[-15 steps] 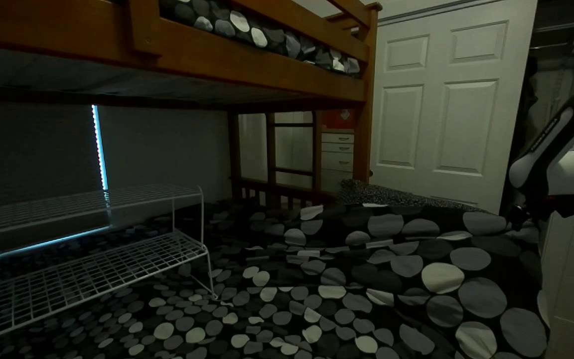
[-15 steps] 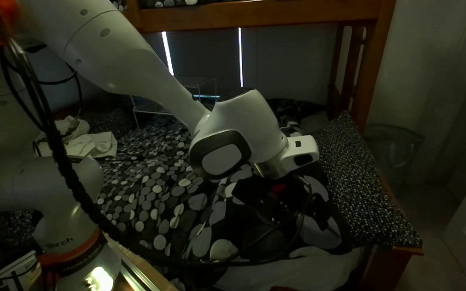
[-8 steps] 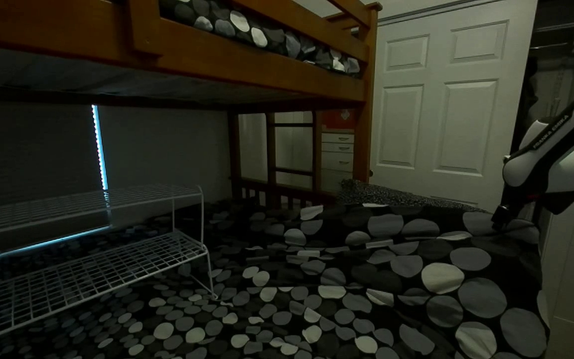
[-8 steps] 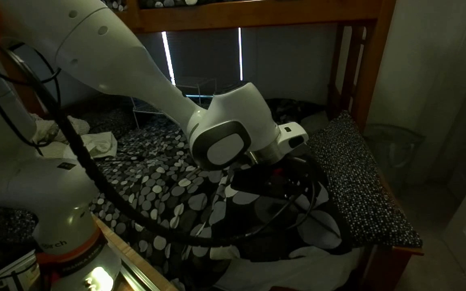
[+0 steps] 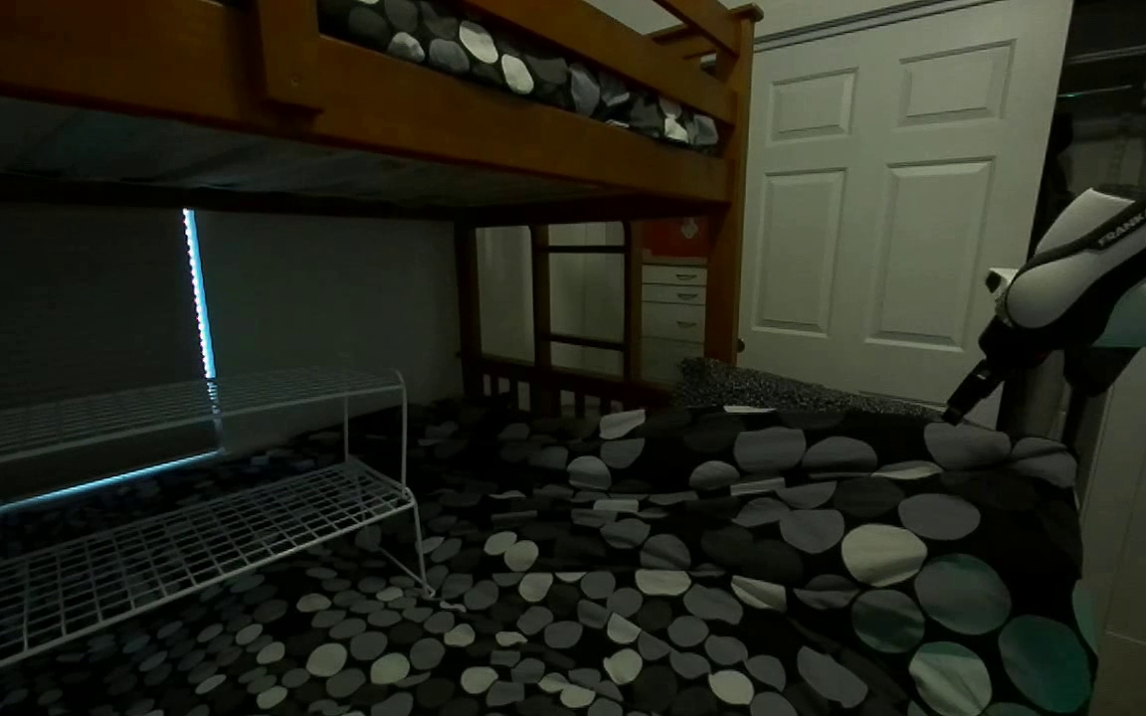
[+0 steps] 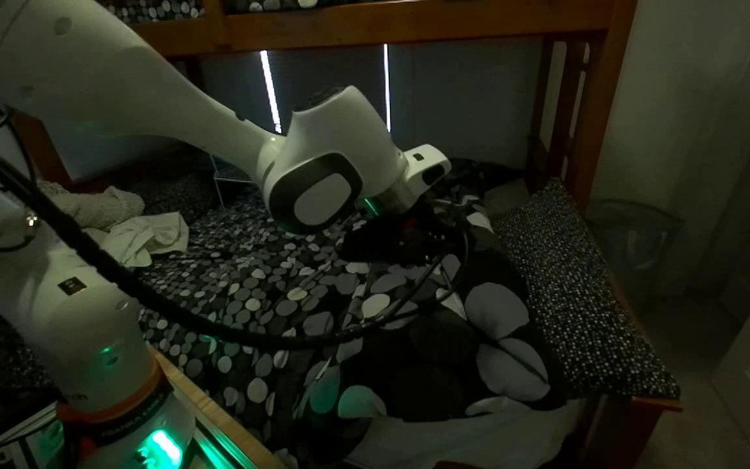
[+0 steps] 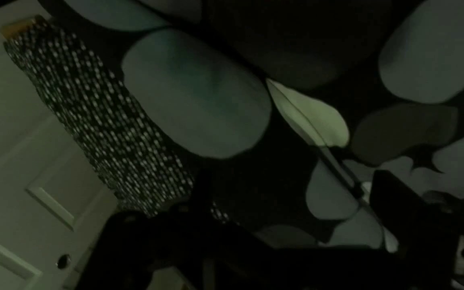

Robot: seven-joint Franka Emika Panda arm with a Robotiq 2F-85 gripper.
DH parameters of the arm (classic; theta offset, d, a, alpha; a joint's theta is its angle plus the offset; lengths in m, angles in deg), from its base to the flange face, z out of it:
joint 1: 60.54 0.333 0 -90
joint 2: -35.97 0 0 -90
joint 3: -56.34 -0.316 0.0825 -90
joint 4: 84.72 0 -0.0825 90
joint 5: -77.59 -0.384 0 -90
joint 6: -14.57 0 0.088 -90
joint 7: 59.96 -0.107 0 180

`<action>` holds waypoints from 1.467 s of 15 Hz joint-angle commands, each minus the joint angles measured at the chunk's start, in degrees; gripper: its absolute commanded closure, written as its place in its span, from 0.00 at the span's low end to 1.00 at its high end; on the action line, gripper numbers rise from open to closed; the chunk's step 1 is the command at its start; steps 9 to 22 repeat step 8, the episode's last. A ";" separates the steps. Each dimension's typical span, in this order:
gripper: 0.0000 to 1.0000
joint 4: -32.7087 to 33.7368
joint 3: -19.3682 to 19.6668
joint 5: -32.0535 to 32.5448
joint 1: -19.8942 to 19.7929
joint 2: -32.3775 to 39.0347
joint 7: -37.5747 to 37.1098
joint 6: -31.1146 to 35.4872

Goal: Cover the non covered parts of the bed with the blanket

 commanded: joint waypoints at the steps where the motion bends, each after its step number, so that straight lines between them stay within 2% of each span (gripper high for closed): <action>1: 0.00 -1.68 -4.62 -3.57 -3.04 -2.08 3.55 -0.22; 3: 0.00 -4.06 -6.83 -3.85 -3.72 -6.83 4.87 -1.17; 5: 0.00 -5.19 -6.88 -3.83 -3.95 -8.94 5.67 -1.39; 22: 0.00 -5.52 -6.86 -3.81 -4.16 -9.27 5.95 -1.40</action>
